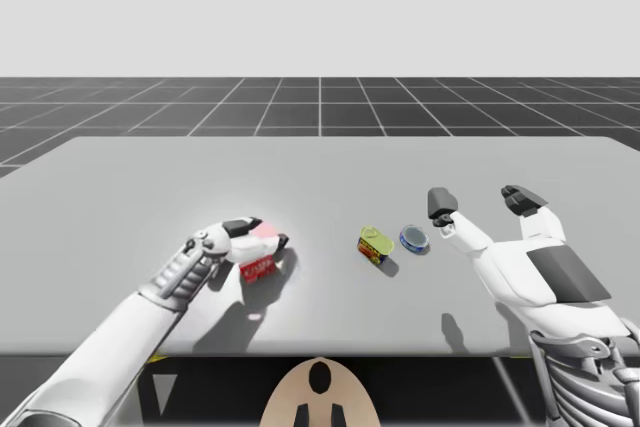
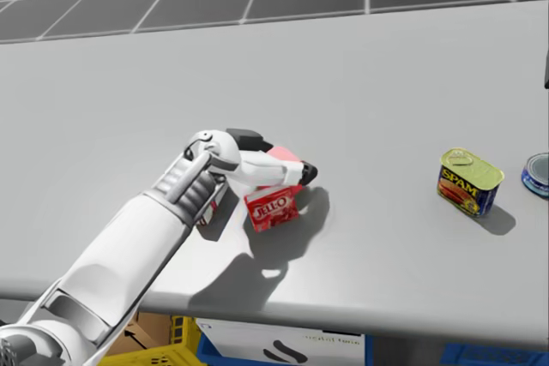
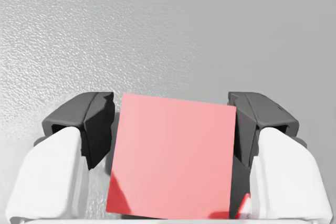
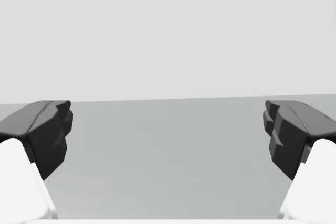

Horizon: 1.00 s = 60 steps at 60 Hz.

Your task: Find the red cube and pick it up.

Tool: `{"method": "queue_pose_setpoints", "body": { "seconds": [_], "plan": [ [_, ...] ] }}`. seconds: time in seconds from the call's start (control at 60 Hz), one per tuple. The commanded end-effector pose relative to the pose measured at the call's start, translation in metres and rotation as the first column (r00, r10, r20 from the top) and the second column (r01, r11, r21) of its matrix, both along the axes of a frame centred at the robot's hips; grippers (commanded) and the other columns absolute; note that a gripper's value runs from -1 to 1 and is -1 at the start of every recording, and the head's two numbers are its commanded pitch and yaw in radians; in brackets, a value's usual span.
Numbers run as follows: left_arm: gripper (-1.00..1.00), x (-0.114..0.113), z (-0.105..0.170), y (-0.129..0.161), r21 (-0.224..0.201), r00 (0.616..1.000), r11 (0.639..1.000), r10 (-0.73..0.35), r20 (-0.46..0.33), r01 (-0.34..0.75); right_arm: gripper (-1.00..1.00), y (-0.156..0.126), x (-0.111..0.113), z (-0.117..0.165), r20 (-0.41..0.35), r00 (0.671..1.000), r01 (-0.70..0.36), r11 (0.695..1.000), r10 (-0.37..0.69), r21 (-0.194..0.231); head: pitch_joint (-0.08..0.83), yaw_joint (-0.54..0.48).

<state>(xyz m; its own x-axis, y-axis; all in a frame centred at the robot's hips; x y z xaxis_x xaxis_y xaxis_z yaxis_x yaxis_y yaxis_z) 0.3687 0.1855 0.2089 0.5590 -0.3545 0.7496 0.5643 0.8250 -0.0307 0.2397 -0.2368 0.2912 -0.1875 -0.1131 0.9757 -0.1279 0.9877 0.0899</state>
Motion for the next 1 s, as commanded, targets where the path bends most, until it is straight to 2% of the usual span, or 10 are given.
{"method": "queue_pose_setpoints", "body": {
  "seconds": [0.017,0.233,0.35,0.433,0.617,0.75,0.85,1.0],
  "plan": [
    [1.0,-0.003,-0.019,0.002,0.178,0.99,0.981,0.093,-0.106,-0.073,-1.0,0.0,0.0,0.0,-0.001,1.0,0.002,1.0,-0.002,0.01,0.639,0.23],
    [1.0,-0.005,-0.018,0.002,0.189,0.991,0.98,0.081,-0.102,-0.06,-1.0,0.0,-0.001,0.0,-0.001,1.0,0.004,1.0,-0.004,0.013,0.623,0.23],
    [1.0,-0.006,-0.017,0.002,0.192,0.992,0.98,0.078,-0.096,-0.059,-1.0,-0.001,-0.001,0.0,-0.001,1.0,0.005,1.0,-0.005,0.015,0.582,0.23],
    [1.0,-0.007,-0.017,0.001,0.193,0.993,0.98,0.077,-0.093,-0.058,-1.0,-0.001,0.0,0.0,-0.001,1.0,0.006,1.0,-0.006,0.016,0.519,0.23],
    [1.0,-0.009,-0.015,0.0,0.198,0.994,0.979,0.073,-0.086,-0.055,-1.0,-0.003,0.0,0.001,-0.002,1.0,0.008,1.0,-0.008,0.02,0.316,0.22],
    [1.0,-0.009,-0.015,-0.001,0.207,0.994,0.977,0.067,-0.085,-0.048,-1.0,-0.005,0.001,0.001,-0.002,1.0,0.009,1.0,-0.009,0.023,0.238,0.21],
    [1.0,-0.009,-0.003,0.0,0.2,0.996,0.978,0.068,-0.059,-0.055,-1.0,-0.006,0.001,0.002,-0.003,1.0,0.01,1.0,-0.009,0.026,0.225,0.22],
    [1.0,-0.008,0.037,0.007,0.169,0.996,0.982,0.083,0.023,-0.085,-1.0,-0.008,0.002,0.002,-0.006,1.0,0.01,0.999,-0.009,0.041,0.218,0.22]
  ]
}}
